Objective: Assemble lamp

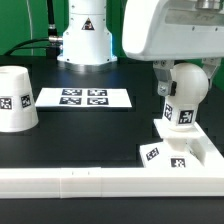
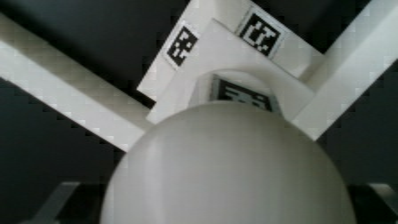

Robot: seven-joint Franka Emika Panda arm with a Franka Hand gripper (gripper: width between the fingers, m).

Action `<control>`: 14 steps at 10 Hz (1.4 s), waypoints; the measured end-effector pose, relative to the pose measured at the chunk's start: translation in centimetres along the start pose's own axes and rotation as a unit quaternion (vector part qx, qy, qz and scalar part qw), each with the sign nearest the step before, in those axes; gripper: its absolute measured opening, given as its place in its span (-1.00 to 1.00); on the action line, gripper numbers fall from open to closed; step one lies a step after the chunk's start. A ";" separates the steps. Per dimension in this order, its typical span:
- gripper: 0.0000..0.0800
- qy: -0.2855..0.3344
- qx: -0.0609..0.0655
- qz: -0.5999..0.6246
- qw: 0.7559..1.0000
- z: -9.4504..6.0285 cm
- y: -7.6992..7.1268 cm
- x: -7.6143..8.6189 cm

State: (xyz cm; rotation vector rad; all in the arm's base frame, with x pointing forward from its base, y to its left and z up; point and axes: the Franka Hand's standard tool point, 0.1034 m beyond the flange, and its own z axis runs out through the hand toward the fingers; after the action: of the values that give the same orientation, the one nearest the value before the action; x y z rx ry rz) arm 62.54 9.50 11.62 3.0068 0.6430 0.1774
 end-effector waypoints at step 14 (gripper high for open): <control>0.45 -0.029 0.045 0.599 0.799 0.2 0.7 -0.7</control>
Offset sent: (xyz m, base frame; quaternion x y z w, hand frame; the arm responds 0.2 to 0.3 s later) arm -0.0031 0.0034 -0.0040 0.0212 0.0063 0.2958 0.9550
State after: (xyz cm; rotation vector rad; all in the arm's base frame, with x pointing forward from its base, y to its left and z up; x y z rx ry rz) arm 62.26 8.57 11.42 2.9411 -1.3474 0.0872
